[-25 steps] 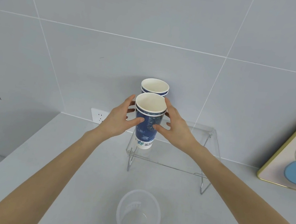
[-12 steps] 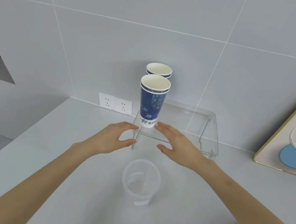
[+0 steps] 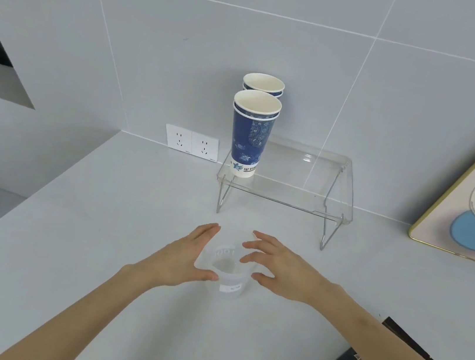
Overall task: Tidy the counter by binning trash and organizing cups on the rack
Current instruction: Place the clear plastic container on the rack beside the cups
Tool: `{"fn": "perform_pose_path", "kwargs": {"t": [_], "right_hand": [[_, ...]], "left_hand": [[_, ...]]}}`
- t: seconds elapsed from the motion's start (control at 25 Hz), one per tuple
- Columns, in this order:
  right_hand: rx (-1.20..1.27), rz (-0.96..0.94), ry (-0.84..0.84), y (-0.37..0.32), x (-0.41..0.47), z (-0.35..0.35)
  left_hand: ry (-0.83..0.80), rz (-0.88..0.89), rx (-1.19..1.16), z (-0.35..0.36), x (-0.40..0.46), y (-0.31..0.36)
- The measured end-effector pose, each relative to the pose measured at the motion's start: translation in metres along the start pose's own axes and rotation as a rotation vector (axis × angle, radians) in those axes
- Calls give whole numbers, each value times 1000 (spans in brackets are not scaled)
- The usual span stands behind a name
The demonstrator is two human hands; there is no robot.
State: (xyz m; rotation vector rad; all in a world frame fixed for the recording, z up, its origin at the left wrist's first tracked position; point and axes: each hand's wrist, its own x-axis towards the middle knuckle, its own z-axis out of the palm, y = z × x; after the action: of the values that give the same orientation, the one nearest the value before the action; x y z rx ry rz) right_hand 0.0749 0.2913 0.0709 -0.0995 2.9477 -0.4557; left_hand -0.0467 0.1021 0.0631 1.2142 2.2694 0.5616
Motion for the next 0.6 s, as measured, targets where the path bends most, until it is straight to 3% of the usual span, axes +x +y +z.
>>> {"fn": "perform_pose_path", "kwargs": {"t": [0.32, 0.6], "right_hand": [[103, -53, 211, 8, -12, -12], [88, -58, 462, 21, -33, -78]], "left_hand": [[109, 47, -75, -15, -3, 18], [390, 201, -69, -52, 15, 70]]}}
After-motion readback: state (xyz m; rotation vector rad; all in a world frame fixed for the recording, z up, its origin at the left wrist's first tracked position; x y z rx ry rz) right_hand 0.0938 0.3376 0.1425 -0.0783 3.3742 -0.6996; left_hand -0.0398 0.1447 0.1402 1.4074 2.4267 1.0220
